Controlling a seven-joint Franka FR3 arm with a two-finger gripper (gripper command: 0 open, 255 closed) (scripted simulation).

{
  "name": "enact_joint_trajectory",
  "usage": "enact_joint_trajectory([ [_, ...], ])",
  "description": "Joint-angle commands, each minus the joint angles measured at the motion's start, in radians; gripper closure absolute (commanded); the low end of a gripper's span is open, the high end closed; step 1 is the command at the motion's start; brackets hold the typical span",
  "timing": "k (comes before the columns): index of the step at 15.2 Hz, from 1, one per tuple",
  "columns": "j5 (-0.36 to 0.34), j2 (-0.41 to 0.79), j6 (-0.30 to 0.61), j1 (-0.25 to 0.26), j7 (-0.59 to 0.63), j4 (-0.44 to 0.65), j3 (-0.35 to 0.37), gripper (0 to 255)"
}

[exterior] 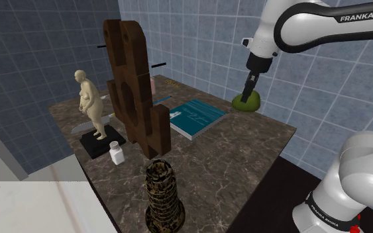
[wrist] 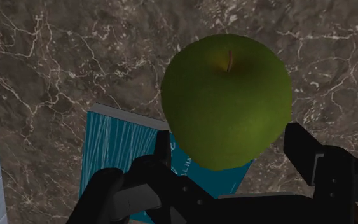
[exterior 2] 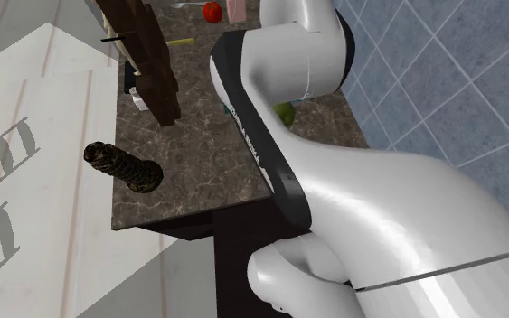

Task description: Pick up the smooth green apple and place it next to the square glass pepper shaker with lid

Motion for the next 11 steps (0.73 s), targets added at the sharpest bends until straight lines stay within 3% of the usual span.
enact_joint_trajectory([
  [1,0.009,0.014,-0.007,0.009,0.021,0.02,0.019,255],
  [11,0.074,0.197,0.024,0.08,0.252,0.164,0.214,255],
])
